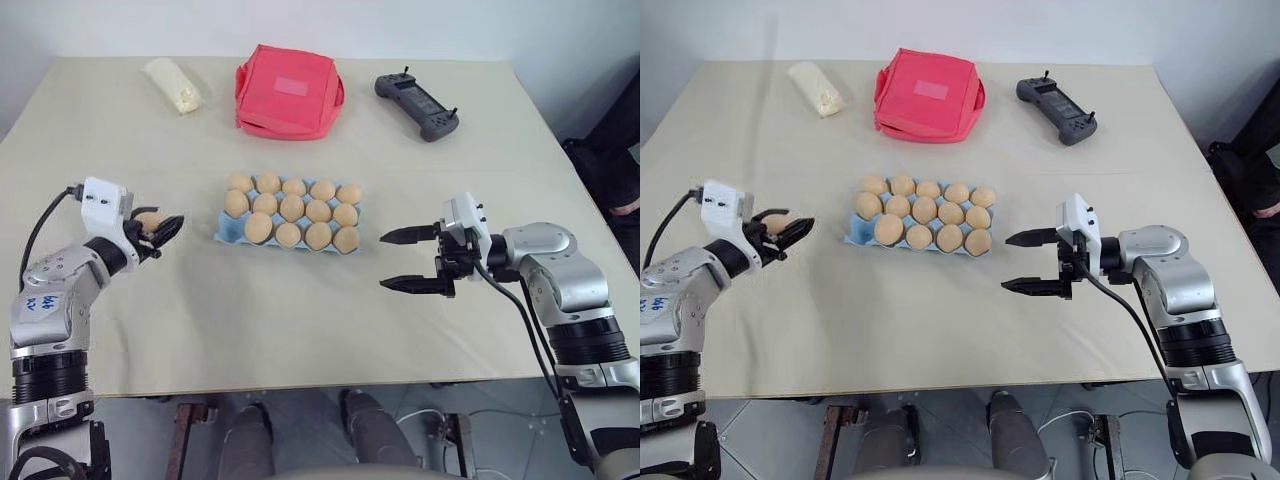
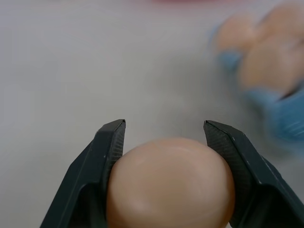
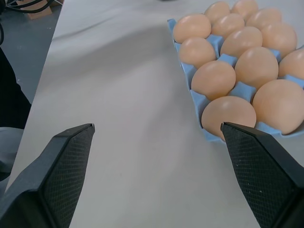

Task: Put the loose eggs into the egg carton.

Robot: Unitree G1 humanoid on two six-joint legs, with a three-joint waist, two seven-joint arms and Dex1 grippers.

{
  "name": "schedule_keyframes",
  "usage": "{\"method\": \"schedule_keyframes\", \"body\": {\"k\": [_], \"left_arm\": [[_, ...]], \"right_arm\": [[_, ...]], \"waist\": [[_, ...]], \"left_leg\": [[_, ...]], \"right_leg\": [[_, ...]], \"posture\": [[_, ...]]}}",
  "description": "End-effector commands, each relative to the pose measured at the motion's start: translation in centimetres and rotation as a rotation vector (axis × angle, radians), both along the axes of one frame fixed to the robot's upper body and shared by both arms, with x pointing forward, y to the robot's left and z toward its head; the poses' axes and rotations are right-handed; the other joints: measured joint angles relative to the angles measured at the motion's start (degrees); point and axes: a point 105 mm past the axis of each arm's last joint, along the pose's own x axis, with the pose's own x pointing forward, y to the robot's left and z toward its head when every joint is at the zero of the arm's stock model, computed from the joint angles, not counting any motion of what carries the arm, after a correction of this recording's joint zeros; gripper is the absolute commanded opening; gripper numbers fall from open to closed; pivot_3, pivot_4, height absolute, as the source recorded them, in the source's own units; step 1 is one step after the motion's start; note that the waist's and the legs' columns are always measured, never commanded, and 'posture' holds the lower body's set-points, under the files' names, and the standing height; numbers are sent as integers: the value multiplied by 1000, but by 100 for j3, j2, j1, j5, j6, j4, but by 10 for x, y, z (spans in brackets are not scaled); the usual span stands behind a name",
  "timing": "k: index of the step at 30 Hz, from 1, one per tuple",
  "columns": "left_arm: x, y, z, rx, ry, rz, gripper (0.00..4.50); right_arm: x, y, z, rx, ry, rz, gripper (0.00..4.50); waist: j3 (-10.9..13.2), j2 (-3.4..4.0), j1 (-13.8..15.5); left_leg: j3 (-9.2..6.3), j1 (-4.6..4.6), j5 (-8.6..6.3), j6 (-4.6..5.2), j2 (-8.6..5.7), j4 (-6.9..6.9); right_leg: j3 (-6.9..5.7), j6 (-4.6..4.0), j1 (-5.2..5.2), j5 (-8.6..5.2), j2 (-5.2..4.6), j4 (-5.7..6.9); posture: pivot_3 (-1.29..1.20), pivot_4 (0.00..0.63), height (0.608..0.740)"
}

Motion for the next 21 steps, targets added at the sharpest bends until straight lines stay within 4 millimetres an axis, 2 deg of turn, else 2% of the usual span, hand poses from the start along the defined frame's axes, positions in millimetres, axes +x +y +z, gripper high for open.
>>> {"method": "schedule_keyframes", "body": {"k": [1, 6, 12, 18, 19, 21], "left_arm": [[-7, -42, 15, -10, -34, -179, 2366], [-2, -72, 7, -12, 0, -289, 2366], [10, -81, 1, 5, 0, -312, 2366], [20, -76, 4, 29, -19, -271, 4313], [20, -76, 5, 31, -21, -270, 4485], [20, -75, 6, 36, -22, -272, 4485]], "right_arm": [[-4, -2, 12, 29, -51, -8, 4500], [-7, -4, 10, 35, -53, -27, 4500], [-10, -7, 10, 40, -58, -50, 4500], [-13, -9, 9, 42, -58, -71, 4500], [-13, -9, 9, 42, -58, -72, 4500], [-14, -10, 9, 42, -57, -75, 4500]], "waist": [[0, 0, 12], [0, 0, 21], [0, 0, 2], [0, 0, 22], [0, 0, 23], [0, 0, 21]], "left_leg": [[0, 0, 0, 0, 0, 1], [-3, 0, 0, 1, -2, 9], [-3, 1, 0, 4, -1, 15], [-4, 0, -1, 5, -2, 22], [-4, 0, -1, 5, -2, 23], [-4, -1, -2, 7, -2, 26]], "right_leg": [[0, 0, 1, 0, 0, 0], [1, 3, 6, 2, 0, 1], [3, 7, 6, 4, 1, 3], [4, 8, 9, 5, 0, 3], [4, 8, 9, 5, 0, 4], [4, 9, 9, 5, 0, 4]], "posture": [[0, 150, 740], [0, 150, 740], [0, 150, 740], [0, 150, 740], [0, 150, 740], [0, 150, 740]]}}
